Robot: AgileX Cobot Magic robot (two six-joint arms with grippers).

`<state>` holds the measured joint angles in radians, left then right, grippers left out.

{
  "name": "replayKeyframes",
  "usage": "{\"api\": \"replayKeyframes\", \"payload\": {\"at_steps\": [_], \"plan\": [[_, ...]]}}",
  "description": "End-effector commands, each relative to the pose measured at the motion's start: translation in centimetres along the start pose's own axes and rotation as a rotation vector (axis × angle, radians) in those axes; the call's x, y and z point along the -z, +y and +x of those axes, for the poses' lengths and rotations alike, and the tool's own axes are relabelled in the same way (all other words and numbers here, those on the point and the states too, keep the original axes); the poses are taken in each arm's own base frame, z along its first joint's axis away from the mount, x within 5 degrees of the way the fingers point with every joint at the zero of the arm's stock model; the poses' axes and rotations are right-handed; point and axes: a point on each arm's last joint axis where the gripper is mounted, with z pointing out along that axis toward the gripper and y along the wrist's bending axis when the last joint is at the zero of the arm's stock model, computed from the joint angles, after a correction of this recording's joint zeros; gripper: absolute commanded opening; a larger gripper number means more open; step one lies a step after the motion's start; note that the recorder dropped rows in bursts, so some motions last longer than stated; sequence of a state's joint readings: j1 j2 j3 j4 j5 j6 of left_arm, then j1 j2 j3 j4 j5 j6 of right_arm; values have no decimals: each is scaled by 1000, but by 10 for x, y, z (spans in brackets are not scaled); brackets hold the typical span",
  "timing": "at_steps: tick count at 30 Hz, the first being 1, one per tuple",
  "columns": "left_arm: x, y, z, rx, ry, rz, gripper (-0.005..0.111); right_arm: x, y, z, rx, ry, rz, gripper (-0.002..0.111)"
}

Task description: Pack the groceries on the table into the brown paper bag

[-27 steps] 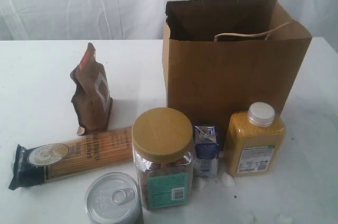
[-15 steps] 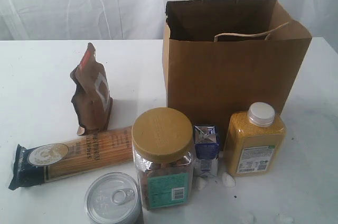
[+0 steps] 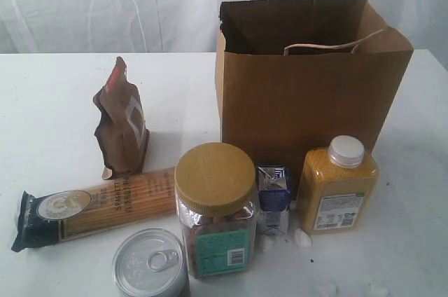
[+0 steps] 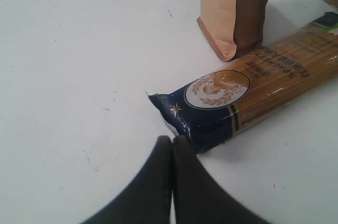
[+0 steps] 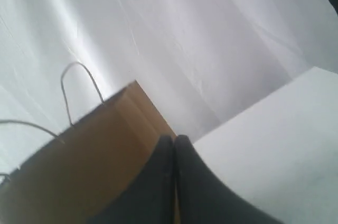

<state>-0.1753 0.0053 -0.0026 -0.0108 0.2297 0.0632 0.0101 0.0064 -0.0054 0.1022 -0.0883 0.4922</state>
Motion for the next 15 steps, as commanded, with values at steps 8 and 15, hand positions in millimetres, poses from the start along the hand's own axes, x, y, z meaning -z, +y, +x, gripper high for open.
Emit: {"api": "replayKeyframes", "payload": {"at_steps": [8,15], "plan": [[0,0,1,5,0,-3,0,3,25,-31,-67,-20,-91,0],[0,0,1,5,0,-3,0,7,75,-85,243,355,-194,14]]}}
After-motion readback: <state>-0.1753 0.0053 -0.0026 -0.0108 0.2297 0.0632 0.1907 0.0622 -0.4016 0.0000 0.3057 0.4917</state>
